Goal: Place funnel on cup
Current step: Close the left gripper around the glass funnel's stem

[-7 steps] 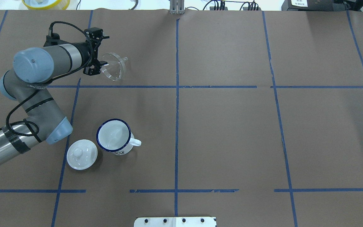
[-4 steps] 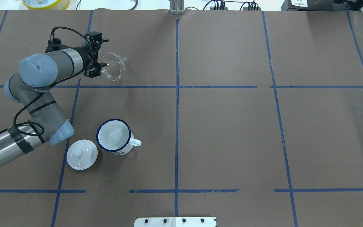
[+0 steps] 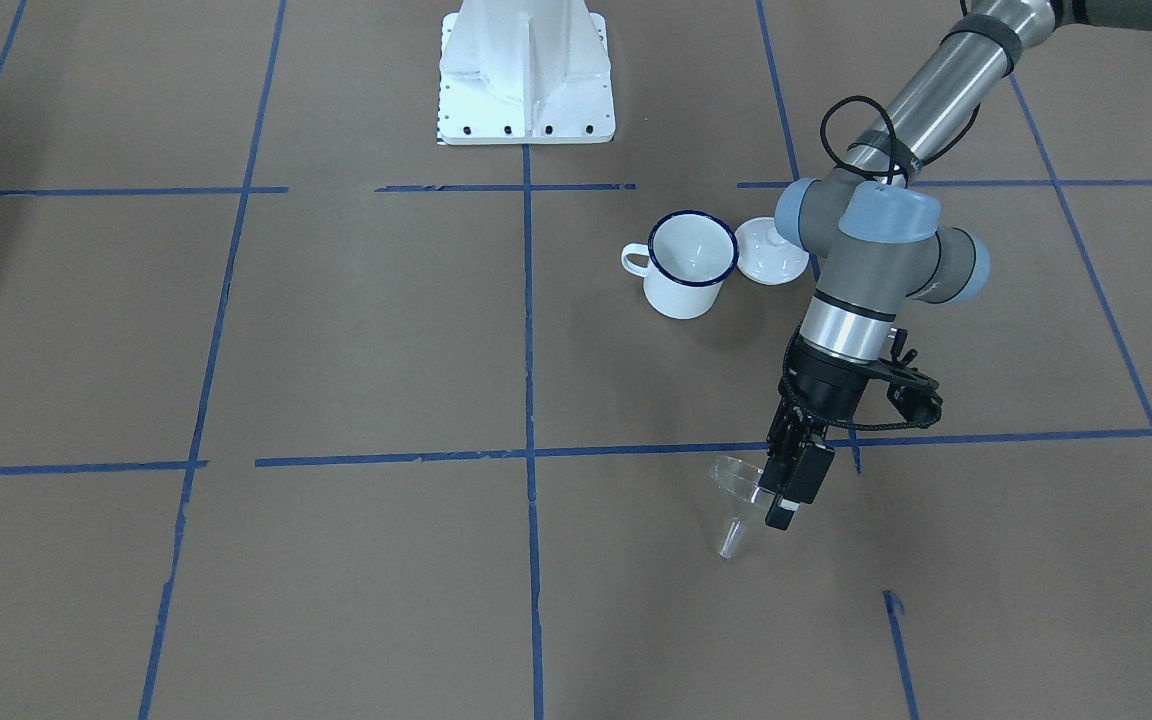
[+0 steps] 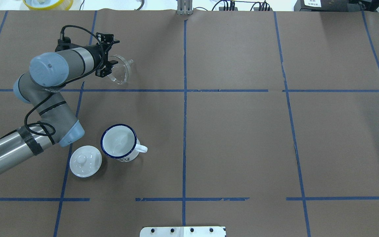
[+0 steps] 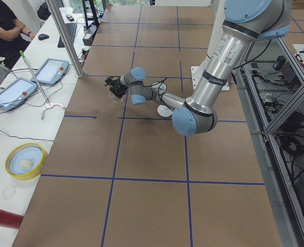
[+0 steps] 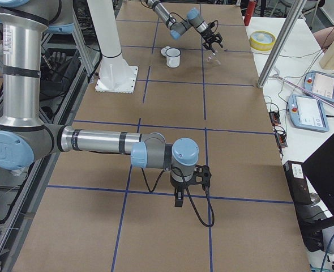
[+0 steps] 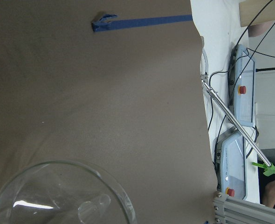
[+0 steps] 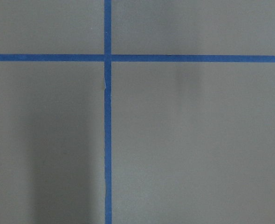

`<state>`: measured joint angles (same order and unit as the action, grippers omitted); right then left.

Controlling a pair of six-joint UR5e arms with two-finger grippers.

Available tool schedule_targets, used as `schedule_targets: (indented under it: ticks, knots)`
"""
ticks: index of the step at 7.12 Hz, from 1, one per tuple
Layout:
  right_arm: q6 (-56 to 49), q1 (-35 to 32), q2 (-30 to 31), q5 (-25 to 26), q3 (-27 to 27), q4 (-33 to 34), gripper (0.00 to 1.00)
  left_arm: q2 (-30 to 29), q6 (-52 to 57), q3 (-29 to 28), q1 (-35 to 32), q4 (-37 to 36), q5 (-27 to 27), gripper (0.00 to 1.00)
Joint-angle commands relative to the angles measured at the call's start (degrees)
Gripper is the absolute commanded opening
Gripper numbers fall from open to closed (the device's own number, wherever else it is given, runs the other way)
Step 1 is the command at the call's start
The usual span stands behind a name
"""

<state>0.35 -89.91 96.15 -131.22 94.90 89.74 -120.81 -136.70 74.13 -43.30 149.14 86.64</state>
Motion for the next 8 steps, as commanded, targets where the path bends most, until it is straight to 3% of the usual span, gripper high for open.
schedule_targets:
  ticks: [1,6,8]
  knots:
    - [0.0,0.0,0.0,0.0,-0.1,0.0,1.0,-0.1,-0.1,-0.2,-0.1,0.1,0.0,0.39]
    - [0.0,0.0,0.0,0.0,0.0,0.0,1.0,-0.1,0.0,-0.9,0.1,0.1,0.0,0.41]
    - [0.0,0.0,0.0,0.0,0.0,0.0,1.0,-0.1,0.0,-1.0,0.2,0.1,0.0,0.37]
